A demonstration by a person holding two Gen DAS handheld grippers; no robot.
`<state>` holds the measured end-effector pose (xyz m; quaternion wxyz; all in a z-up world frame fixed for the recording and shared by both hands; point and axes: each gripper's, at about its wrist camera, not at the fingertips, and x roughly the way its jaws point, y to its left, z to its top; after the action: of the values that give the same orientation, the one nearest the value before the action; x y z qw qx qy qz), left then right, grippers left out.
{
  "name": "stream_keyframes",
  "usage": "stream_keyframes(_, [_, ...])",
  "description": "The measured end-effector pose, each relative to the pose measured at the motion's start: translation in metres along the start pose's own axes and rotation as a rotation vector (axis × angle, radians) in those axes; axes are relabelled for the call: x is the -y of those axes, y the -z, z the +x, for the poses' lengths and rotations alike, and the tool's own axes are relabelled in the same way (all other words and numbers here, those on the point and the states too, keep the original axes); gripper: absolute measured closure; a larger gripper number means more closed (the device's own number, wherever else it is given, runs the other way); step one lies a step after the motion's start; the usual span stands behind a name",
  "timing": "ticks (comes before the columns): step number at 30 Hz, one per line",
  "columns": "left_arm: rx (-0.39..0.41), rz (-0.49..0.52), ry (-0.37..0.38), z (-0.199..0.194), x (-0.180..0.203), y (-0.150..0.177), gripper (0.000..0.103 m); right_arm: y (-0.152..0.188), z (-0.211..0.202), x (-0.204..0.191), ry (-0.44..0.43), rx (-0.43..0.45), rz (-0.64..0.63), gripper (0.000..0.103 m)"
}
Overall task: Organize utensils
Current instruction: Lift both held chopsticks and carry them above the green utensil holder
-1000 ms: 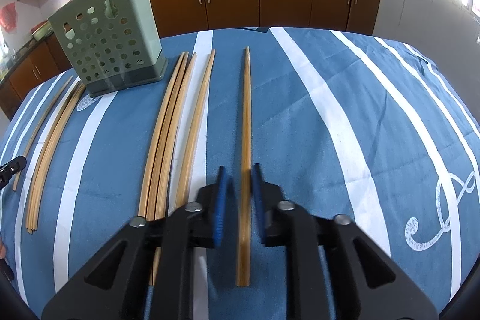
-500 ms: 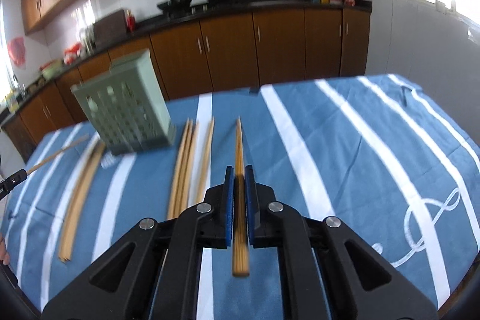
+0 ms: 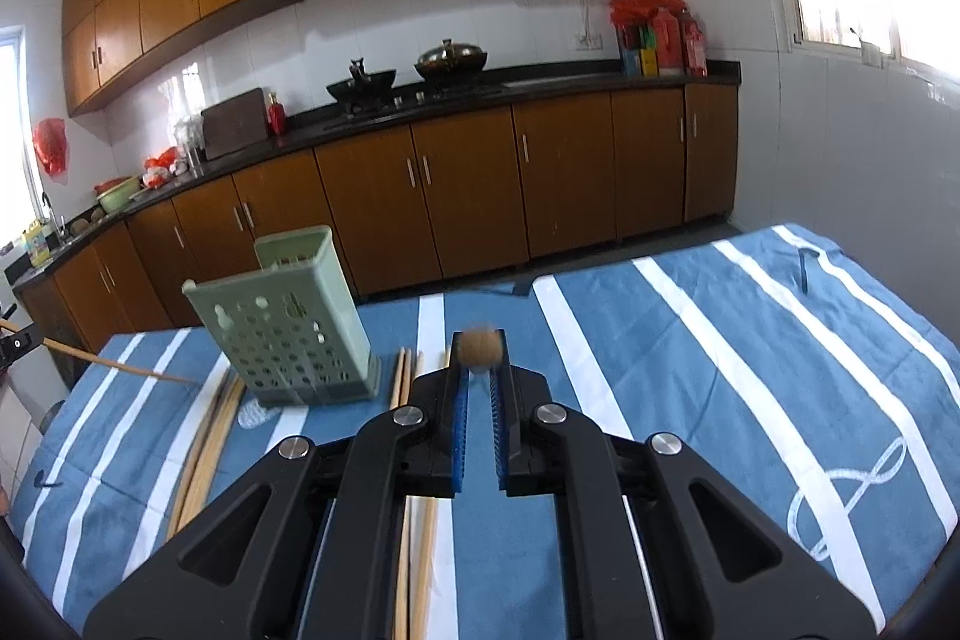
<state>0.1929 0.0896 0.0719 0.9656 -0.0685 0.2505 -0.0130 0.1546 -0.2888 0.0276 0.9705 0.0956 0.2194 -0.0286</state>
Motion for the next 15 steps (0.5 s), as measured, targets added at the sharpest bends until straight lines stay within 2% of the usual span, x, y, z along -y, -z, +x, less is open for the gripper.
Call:
stream_keyframes(6, [0.059,-0.013,0.002,-0.008,0.000,-0.023,0.096,-0.028,-0.010,-0.004,-0.005,0.088,0.008,0.095])
stream_keyframes(10, [0.148,-0.031,0.029,-0.024,0.008,-0.051,0.096,-0.058,-0.028,-0.010,-0.027,0.193,0.014,0.095])
stream_keyframes(15, [0.285,-0.078,0.100,-0.048,0.026,-0.093,0.096,-0.096,-0.054,-0.019,-0.117,0.344,0.075,0.095])
